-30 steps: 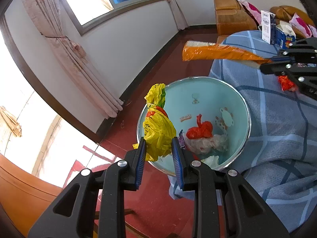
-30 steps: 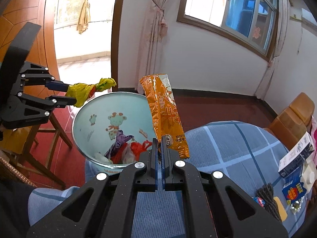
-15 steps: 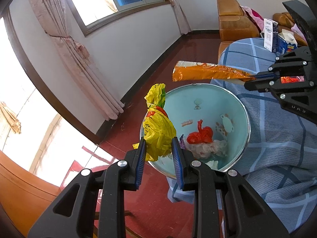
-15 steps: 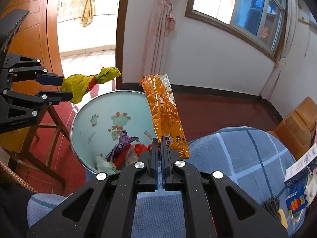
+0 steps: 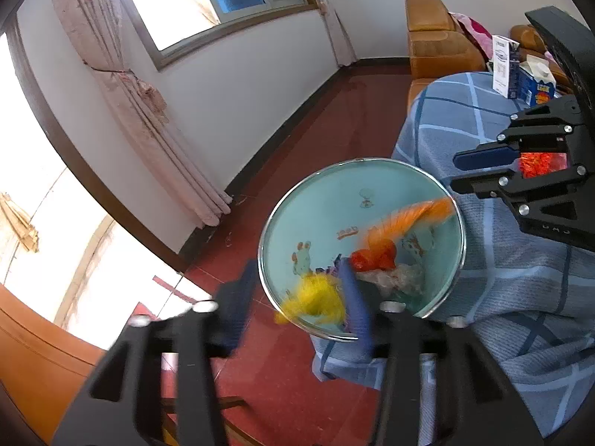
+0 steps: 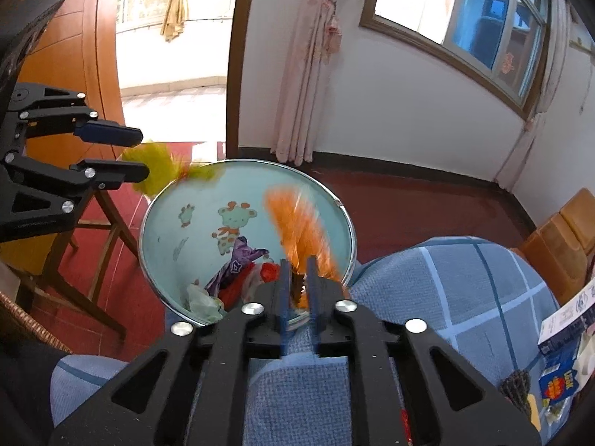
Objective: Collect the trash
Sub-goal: 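Open both tools to drop the yellow bag and orange wrapper into the bucket, then move both tools back toward the remaining trash on the table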
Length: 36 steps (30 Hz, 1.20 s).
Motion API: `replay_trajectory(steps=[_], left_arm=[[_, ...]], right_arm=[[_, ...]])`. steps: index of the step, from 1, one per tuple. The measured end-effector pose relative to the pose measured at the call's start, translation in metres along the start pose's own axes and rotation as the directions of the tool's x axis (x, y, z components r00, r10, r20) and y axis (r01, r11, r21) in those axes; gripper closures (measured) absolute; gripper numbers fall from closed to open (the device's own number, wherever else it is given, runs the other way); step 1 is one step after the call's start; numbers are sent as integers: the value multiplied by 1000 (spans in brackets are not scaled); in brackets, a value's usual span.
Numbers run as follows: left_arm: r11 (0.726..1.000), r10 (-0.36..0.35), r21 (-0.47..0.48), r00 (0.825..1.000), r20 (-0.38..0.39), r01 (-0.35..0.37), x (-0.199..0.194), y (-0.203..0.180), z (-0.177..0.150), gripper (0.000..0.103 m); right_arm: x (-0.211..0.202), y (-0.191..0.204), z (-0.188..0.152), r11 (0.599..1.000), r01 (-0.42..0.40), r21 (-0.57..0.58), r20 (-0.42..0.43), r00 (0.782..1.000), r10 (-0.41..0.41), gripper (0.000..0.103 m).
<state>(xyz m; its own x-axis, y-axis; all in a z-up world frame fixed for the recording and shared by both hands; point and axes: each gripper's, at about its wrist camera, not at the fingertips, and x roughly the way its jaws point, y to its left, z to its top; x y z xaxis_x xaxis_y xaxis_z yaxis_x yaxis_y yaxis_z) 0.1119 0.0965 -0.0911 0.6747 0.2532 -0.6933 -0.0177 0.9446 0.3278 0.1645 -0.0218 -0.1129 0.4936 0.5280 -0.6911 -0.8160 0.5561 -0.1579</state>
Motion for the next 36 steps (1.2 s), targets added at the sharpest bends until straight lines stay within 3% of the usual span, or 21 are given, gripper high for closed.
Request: replay_trajectory(steps=[9,19,25,30,36], left_arm=[[1000,3,-3,1000,-3,-3,1,1,0,48],[1000,-3,-4,1000,-8,3,1,-1,0,46],[999,-50,8,999,-18,50,4,-14,2,46],[992,-107,66,994,-8,107,6,-47,11,46],[975,-191,121,981,19,188,5,-100,35,46]], right_arm=[[-5,-3,-5,1000,7,21,6,1000,-7,76],[-13,-3,-9,999,13,37,19,1000,-14,72],[-45,-21,-32,989,80,123,30,996,-84,66],[-96,-58,-78,936,200,288,19,976,-215,59],[-154,-112,-150,789,349,505,-73,928,-364,55]])
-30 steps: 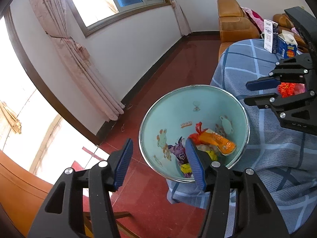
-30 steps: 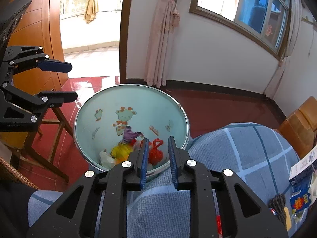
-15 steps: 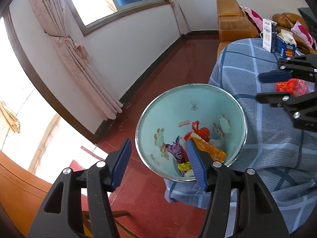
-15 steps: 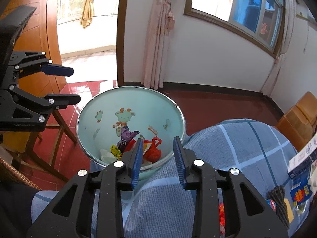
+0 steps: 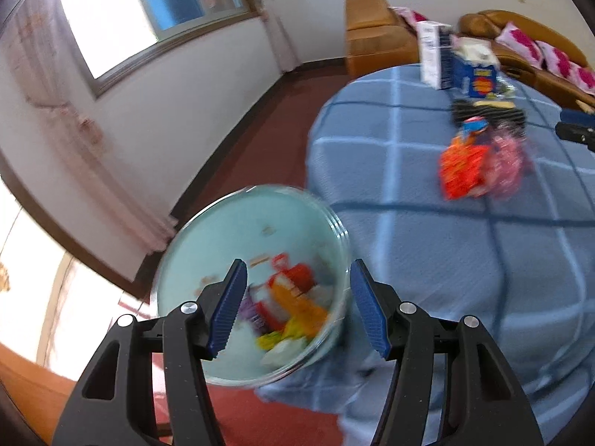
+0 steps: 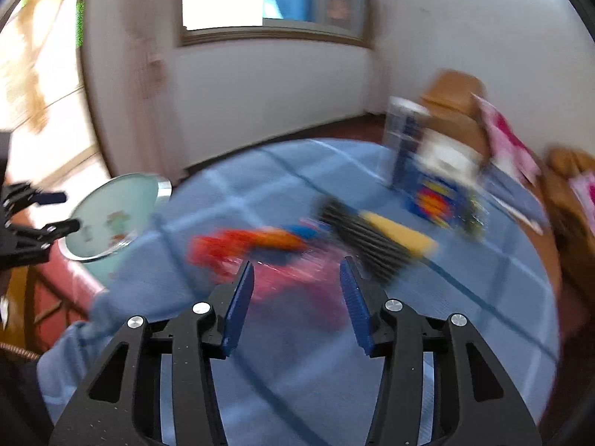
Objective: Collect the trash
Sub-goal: 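Move both tools back toward the remaining trash on the table, then grasp the red foil wrapper with the left tool while the right grasps the pink plastic bag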
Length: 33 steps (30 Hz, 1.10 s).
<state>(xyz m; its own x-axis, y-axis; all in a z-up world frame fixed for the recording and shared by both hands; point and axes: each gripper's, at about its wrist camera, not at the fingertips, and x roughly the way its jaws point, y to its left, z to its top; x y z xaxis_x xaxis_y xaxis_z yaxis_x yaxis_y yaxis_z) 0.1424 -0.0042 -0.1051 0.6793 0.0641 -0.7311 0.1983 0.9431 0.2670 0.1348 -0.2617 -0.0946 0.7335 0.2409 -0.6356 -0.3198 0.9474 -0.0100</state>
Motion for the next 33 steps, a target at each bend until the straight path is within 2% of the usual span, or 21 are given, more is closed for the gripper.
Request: replay_trajectory(steps=[4,9,12,17,18,19,20,21,23,33], left_arm=[[998,-63,14,998,31,63,2,-35,24,44],[992,-127,17,990,58,126,9,-79,52,44],[989,-151,19,987,55,150,21,-98,65,44],[983,-181,21,983,1,181,48,-116,70,45],[981,-192,17,981,-10,192,52,-116,69,48],[978,-206,11,978,-23,206,56,-116,68,67],[974,-225,11,974,-40,226,60,-116,67,77],[973,-228,12,973,-39,229,60,-116,66,78],[970,-240,23,970,-34,241,57,-115,65,88],[973,-220,80,975,37,217,14,-88,60,92]], right_arm=[[-11,-50,-21,984,88,152,-18,996,-86,53],[-19,-91,-45,938,188,291,-36,982,-186,46],[-18,-104,-54,927,193,322,-39,981,-190,44],[-18,-108,-60,928,170,331,-28,985,-170,41],[-17,-108,-60,929,164,333,-27,986,-164,41],[-17,-106,-60,929,157,334,-27,987,-157,41],[-15,-105,-60,931,147,335,-27,989,-146,41],[-16,-104,-60,932,142,335,-27,990,-141,41],[-13,-101,-58,934,130,332,-29,991,-128,41],[8,-72,-22,954,34,299,5,999,-37,41]])
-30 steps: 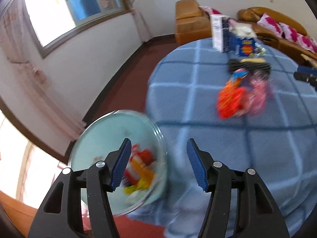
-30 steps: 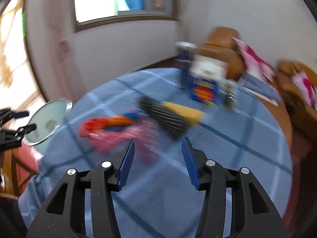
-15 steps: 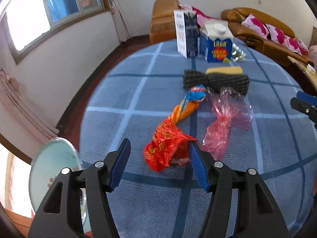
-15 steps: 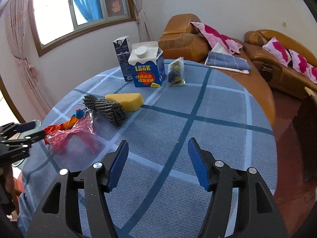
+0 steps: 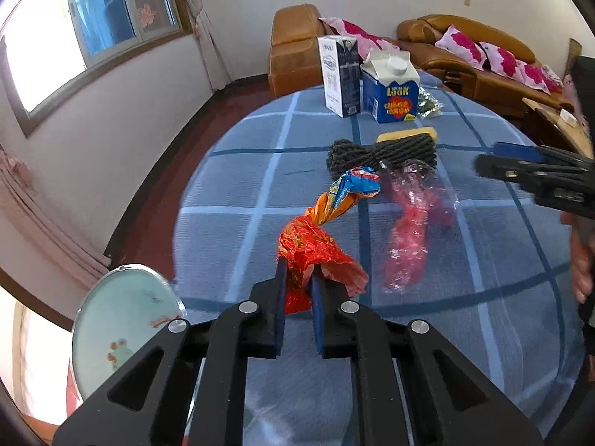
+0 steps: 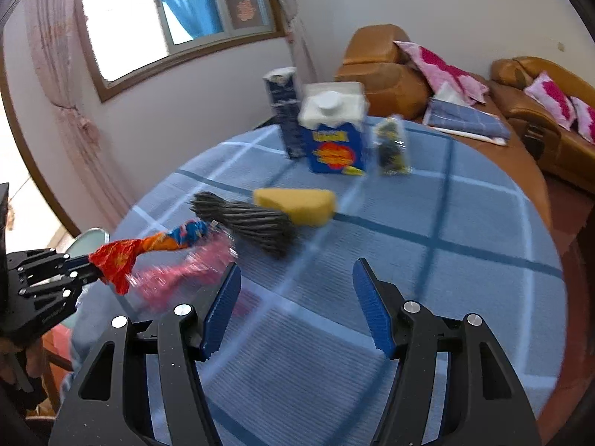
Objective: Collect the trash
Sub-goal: 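Grasp the red foil wrapper with the left tool while the right grasps the pink plastic bag, then carry the red wrapper over the bucket with the left tool while the right brings the pink bag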
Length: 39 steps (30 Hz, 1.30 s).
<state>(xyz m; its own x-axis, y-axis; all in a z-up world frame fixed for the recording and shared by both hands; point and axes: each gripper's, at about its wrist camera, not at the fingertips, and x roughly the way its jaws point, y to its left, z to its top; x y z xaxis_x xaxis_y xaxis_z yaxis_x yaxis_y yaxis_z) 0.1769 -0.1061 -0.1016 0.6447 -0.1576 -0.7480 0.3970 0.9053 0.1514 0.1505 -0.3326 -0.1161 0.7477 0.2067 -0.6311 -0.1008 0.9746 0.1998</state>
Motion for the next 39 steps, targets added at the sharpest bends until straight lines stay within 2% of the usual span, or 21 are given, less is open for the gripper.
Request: replay_trajectory(steps=[4,10,11,13,14,16,19,26,31,39], left_arm=[[1000,-13,17,1000,-11,13,-8,7,-12,92],[1000,17,-15,1000,-18,-18,-16,31,-29,92],[999,28,-25,999,-19,-29,-19,38,-33,92],[998,44,-34,999,-23,-45,-24,47,-38,92],[998,55,-42,998,-27,-56,-27,53,-42,92],[996,68,-54,997,-29,-70,-33,59,-48,92],[993,85,-74,996,-37,-87,-42,72,-58,92],[982,146,-113,989,-31,-148,-65,97,-71,92],[972,192,-136,981,-17,-192,-81,112,-76,92],[947,263,-185,964,-31,-264,-90,134,-88,92]], right_arm=[[19,23,8,998,-45,-36,-36,998,44,41],[48,35,5,995,-97,-32,-117,989,93,41],[52,34,4,994,-108,-25,-130,986,104,44],[56,34,1,991,-132,-20,-149,981,128,61],[57,35,0,988,-152,-19,-164,976,147,66],[56,43,-3,985,-165,-51,-178,972,153,87],[53,52,-9,982,-173,-75,-187,970,156,94],[33,63,-9,978,-205,-51,-126,972,197,99],[15,89,1,973,-215,-82,-64,976,210,99],[29,123,16,977,-180,-118,-45,983,176,99]])
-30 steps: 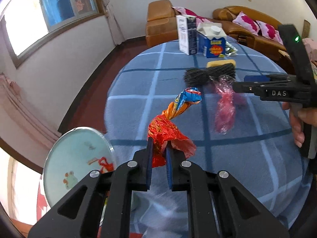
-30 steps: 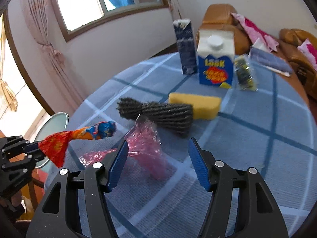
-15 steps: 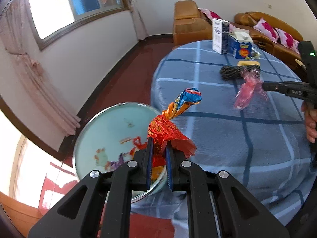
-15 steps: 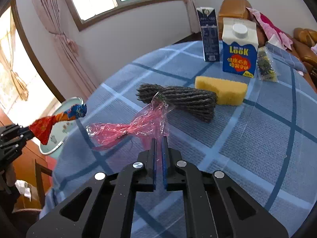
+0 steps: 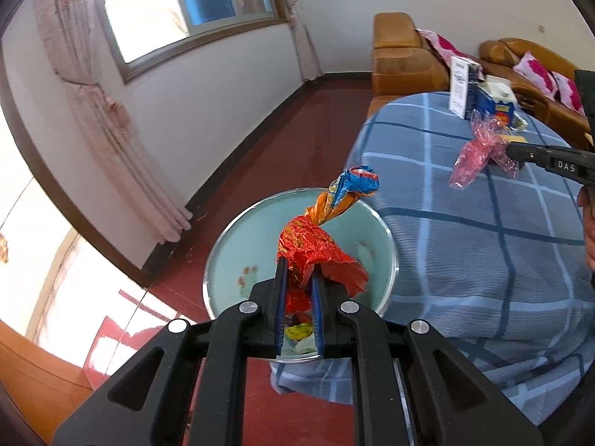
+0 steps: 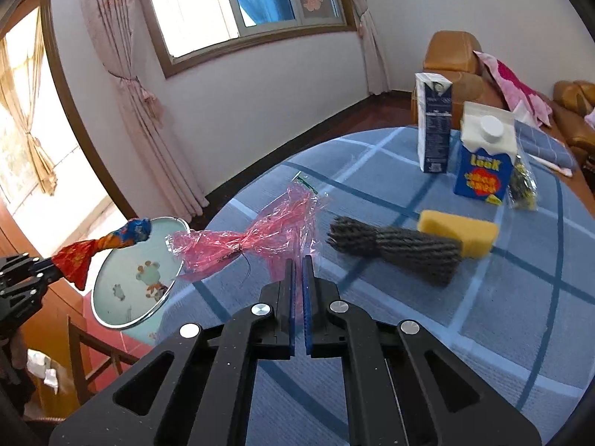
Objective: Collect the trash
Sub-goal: 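Carry the red wrapper over the bucket with the left tool while the right brings the pink bag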
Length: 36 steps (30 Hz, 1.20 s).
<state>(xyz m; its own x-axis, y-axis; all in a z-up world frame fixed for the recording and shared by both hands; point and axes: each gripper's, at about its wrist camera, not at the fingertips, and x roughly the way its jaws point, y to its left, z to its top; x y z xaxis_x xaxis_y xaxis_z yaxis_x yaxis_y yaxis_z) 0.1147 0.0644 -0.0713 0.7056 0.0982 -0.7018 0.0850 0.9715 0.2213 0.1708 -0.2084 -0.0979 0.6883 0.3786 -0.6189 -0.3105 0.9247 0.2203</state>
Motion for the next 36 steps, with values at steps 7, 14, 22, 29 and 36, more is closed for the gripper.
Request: replay_trajectory(steps=[7,14,22,29,36], left_arm=[[998,45,-47,999,6,-44,-1,19,-7,92],[995,71,-67,997,-2,-71,0,29,-12,92],[991,97,-92,995,2,-97,0,35,-14,92],[988,114,-103,993,-6,-114,3,37,-16,92],[986,126,-110,992,-9,-126,4,40,-17,92]], right_arm=[[26,21,9,999,-2,-38,-15,1000,1,99],[43,45,16,997,-8,-78,-26,1000,6,99],[57,64,19,994,-13,-110,-39,999,8,99],[67,75,19,990,-19,-137,-55,998,12,99],[74,87,20,986,-26,-162,-66,998,16,99]])
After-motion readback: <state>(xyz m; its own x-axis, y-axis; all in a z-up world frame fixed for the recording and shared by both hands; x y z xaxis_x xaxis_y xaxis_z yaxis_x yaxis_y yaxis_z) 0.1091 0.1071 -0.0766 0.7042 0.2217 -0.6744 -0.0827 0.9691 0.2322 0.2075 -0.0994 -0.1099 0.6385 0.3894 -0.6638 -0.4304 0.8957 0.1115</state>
